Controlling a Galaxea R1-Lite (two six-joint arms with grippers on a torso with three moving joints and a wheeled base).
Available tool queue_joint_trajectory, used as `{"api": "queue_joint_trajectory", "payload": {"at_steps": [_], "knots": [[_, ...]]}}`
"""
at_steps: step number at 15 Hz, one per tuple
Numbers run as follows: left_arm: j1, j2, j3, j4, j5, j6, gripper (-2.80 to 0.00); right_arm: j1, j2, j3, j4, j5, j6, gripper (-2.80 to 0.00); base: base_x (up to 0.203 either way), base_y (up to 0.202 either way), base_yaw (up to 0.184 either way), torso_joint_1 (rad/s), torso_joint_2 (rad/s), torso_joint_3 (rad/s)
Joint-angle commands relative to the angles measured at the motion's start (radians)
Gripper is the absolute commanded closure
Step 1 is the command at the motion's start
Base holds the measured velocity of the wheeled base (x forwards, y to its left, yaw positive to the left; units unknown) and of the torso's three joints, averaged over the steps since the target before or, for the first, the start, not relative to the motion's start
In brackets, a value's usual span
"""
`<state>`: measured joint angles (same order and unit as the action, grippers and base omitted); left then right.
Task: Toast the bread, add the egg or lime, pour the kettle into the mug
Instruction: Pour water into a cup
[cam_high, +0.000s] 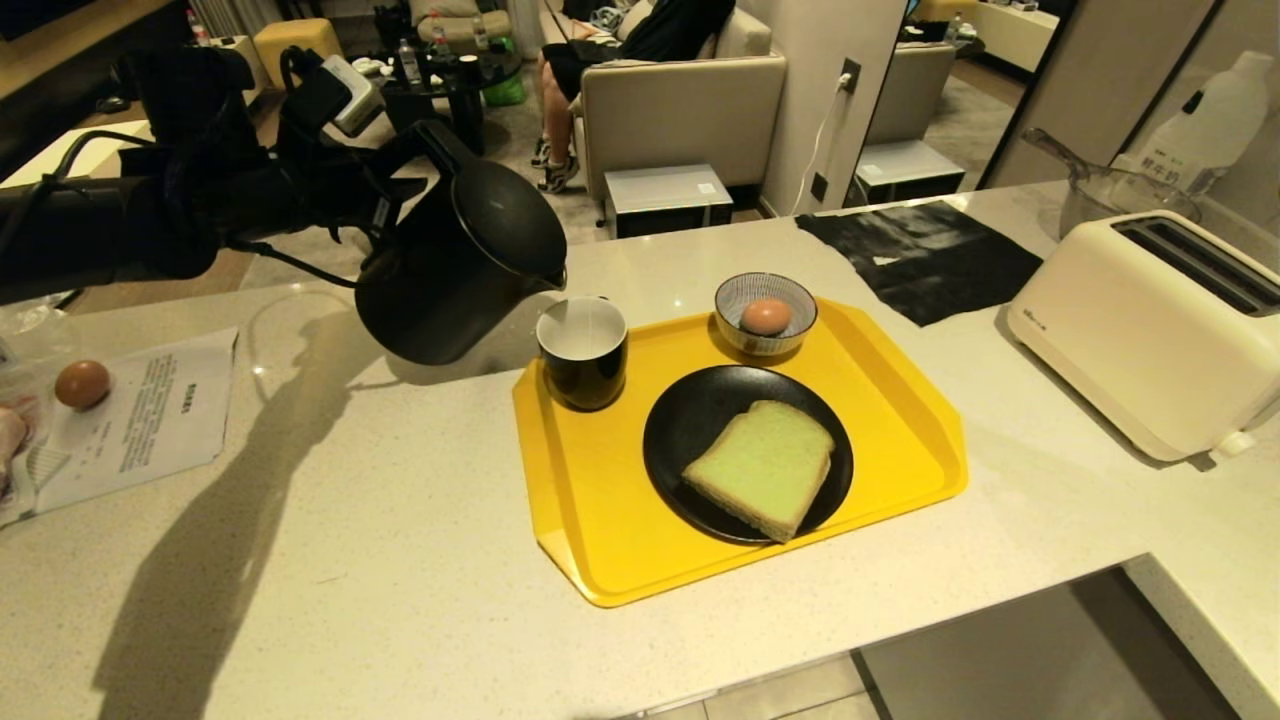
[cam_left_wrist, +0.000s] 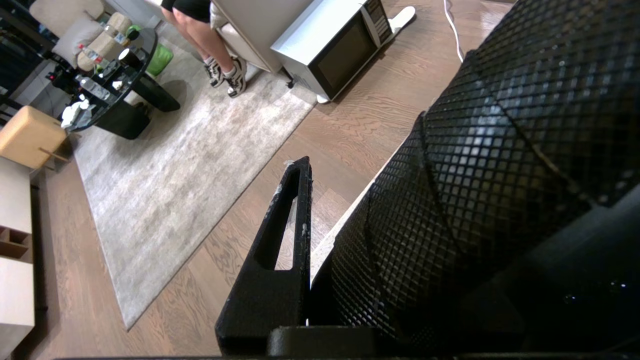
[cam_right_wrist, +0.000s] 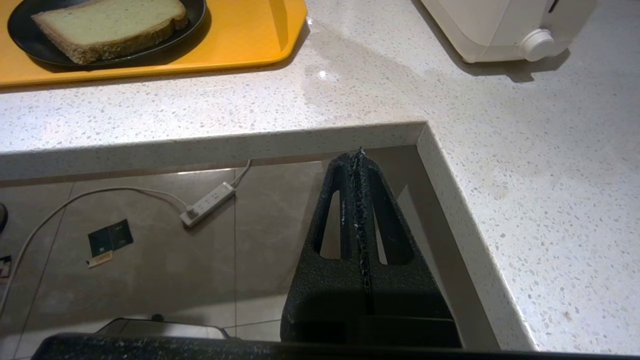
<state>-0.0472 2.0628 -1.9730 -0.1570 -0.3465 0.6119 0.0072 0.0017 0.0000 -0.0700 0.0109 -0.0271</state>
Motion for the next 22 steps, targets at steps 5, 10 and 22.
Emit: {"api": "queue_joint_trajectory", "payload": {"at_steps": [5,10,22], "knots": [[-0.019,-0.022,-0.001,0.041,0.024,0.072,0.00,0.000,0.001,0.026,-0.001,0.000,-0.001,0.00,0.000,0.000,0.000,0.000,0.00,0.000],[-0.031,-0.030,-0.001,0.057,0.059,0.103,0.00,0.000,0.001,0.026,-0.001,0.000,-0.001,0.00,0.000,0.000,0.000,0.000,0.00,0.000],[-0.036,-0.027,-0.001,0.059,0.076,0.146,0.00,0.000,0.001,0.026,-0.001,0.000,-0.001,0.00,0.000,0.000,0.000,0.000,0.00,0.000]]}}
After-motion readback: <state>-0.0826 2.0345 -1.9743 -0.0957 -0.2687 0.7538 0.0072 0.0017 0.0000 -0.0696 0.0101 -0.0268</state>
